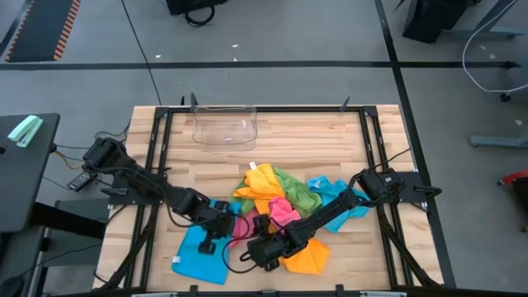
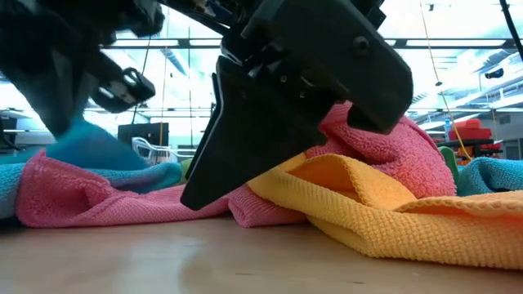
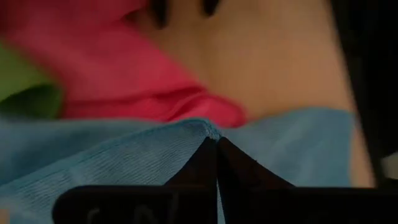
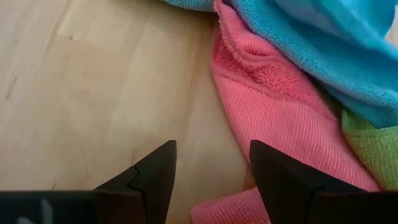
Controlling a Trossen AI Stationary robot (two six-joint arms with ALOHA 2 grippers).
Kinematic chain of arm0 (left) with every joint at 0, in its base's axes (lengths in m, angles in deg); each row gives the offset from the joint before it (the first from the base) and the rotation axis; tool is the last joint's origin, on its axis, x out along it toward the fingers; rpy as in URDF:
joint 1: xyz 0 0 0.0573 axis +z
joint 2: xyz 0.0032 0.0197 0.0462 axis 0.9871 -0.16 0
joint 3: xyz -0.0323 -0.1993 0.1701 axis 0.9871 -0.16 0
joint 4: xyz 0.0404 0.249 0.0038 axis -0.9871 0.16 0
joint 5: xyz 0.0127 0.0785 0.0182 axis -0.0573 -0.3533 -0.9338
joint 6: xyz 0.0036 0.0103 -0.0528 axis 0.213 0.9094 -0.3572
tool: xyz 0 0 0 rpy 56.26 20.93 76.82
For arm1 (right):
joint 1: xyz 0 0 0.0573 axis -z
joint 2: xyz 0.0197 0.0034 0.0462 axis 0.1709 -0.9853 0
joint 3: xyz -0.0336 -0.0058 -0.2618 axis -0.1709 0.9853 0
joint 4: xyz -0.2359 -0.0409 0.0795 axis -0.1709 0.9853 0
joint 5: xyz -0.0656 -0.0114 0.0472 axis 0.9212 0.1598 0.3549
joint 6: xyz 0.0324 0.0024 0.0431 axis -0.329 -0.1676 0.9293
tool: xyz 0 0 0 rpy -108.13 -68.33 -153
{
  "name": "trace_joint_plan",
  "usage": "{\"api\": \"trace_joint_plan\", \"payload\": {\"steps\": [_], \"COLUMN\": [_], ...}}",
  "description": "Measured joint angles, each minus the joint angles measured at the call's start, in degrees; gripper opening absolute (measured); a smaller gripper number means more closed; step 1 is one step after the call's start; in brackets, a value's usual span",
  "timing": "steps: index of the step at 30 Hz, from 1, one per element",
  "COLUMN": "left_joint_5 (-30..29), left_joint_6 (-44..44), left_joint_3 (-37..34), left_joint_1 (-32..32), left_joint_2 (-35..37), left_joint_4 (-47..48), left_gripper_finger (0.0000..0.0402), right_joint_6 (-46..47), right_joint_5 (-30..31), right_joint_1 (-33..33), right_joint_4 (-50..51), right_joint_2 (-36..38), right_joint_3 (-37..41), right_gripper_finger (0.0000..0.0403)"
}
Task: Fold microfiber towels
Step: Fold the left blue microfiber towel
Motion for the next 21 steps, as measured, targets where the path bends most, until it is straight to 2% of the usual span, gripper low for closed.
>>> {"api": "trace_joint_plan", "payload": {"steps": [7, 13, 21], "left_joint_5": [0.5, 0.4, -0.1], "left_joint_6": [1.8, 1.6, 1.4], "left_joint_3": [3.9, 4.4, 4.4], "left_joint_1": [-0.7, 0.5, 1.8], "left_joint_2": [0.1, 0.1, -0.1], "left_joint_4": [-3.9, -9.6, -17.2], "left_gripper_finger": [0.0008, 0.0015, 0.0007], "right_joint_6": [1.4, 4.6, 8.6], "right_joint_5": [0.2, 3.2, 6.9], "right_joint_1": [-0.2, -1.5, -3.8], "right_joint_4": [6.0, 11.3, 11.5], "right_joint_2": [1.6, 5.3, 12.1], "right_joint_3": [0.0, 0.5, 7.7], "right_gripper_finger": [0.0213, 0.0213, 0.0213]}}
